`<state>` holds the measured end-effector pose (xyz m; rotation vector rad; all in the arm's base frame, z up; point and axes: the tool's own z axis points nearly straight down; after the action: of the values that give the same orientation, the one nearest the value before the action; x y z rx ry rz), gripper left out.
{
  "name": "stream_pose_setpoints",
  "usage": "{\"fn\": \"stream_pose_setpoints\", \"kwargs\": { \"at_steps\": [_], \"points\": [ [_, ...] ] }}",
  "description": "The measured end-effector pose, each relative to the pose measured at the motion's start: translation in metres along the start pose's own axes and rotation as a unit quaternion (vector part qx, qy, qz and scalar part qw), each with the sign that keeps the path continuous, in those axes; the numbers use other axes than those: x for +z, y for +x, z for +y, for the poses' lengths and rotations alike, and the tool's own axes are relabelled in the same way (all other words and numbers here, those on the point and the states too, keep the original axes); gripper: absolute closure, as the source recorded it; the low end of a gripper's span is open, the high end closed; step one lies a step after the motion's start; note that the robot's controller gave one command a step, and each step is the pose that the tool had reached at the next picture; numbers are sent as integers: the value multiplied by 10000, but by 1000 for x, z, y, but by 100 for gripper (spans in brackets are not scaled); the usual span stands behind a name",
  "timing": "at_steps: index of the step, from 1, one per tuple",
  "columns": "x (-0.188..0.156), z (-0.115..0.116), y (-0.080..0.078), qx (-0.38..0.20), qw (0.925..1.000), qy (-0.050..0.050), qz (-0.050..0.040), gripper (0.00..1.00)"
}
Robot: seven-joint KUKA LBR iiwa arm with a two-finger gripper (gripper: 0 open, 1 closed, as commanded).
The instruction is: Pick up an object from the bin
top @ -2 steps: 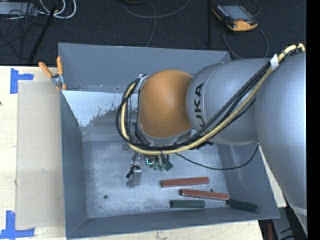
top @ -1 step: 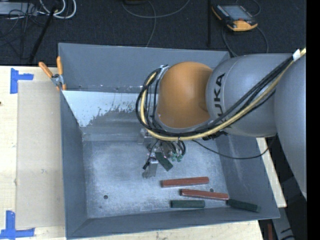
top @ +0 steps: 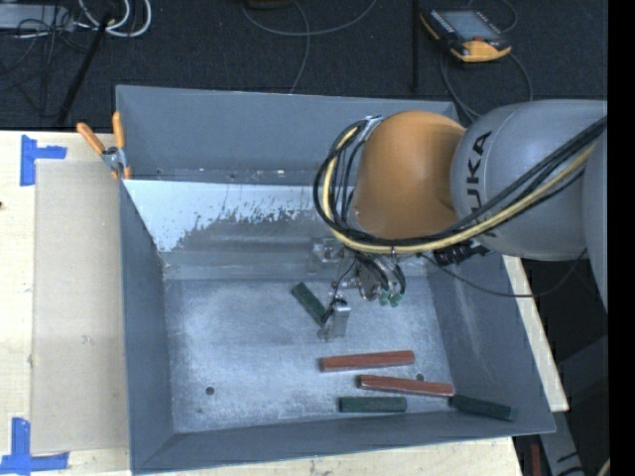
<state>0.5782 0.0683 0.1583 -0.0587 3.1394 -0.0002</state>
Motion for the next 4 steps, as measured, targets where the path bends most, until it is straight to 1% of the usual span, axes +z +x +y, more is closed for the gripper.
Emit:
{"fn": "stream_pose_setpoints", "kwargs": {
  "at_steps": [1, 2, 3, 4],
  "points": [
    [92, -62, -38, -597, 9982, -2, 29, 0],
    [87, -44, -18, -815, 9967, -1, 5, 0],
    [86, -45, -20, -796, 9968, 0, -20, 100],
    [89, -44, -18, -798, 9968, -6, 9, 0]
  ]
}}
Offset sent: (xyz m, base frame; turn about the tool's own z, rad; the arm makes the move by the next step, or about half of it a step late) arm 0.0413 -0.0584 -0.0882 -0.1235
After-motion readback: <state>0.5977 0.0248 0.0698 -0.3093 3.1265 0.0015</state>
